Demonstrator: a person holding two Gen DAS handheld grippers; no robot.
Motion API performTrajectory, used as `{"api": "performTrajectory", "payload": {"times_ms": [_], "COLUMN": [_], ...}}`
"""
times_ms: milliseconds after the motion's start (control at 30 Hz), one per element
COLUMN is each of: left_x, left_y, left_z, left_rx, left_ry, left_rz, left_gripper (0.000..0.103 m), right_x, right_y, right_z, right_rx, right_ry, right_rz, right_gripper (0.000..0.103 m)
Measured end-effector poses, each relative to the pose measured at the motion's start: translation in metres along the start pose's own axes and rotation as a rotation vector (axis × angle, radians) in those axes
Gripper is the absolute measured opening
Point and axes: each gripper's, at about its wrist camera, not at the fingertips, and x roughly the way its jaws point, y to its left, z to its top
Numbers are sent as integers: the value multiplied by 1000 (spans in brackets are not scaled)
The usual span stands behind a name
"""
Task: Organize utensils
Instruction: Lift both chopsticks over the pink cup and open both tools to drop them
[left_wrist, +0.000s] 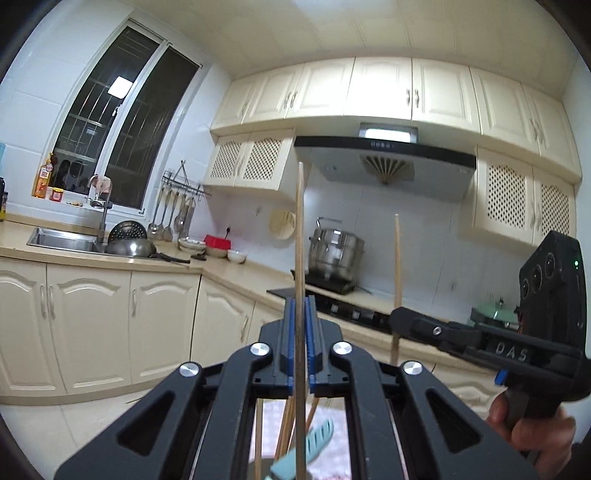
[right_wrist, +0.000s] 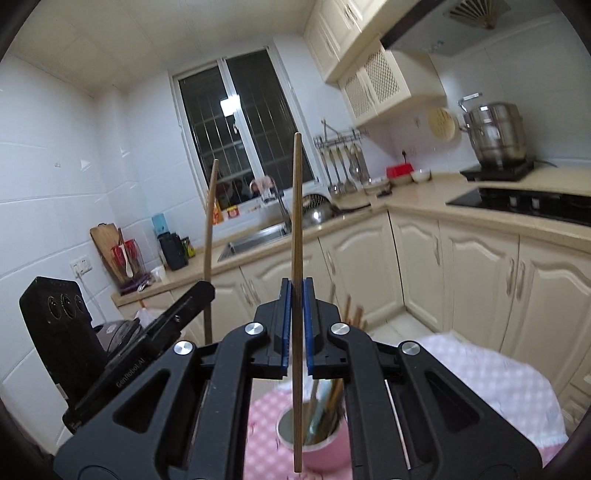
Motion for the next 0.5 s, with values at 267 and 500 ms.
{"api": "performTrajectory", "payload": {"times_ms": [267, 500], "left_x": [32, 48], "left_y": [17, 31], "left_z": [-10, -32], "left_rx": [-26, -67], "left_ry": [15, 38], "left_rz": [-14, -8], "left_gripper": [5, 5], "right_x": [32, 55], "right_y": [7, 6], "right_z": [2, -8], "right_rx": [-16, -28], "right_ry": [-18, 5], "right_rz": [-5, -13], "right_gripper": [6, 7]}}
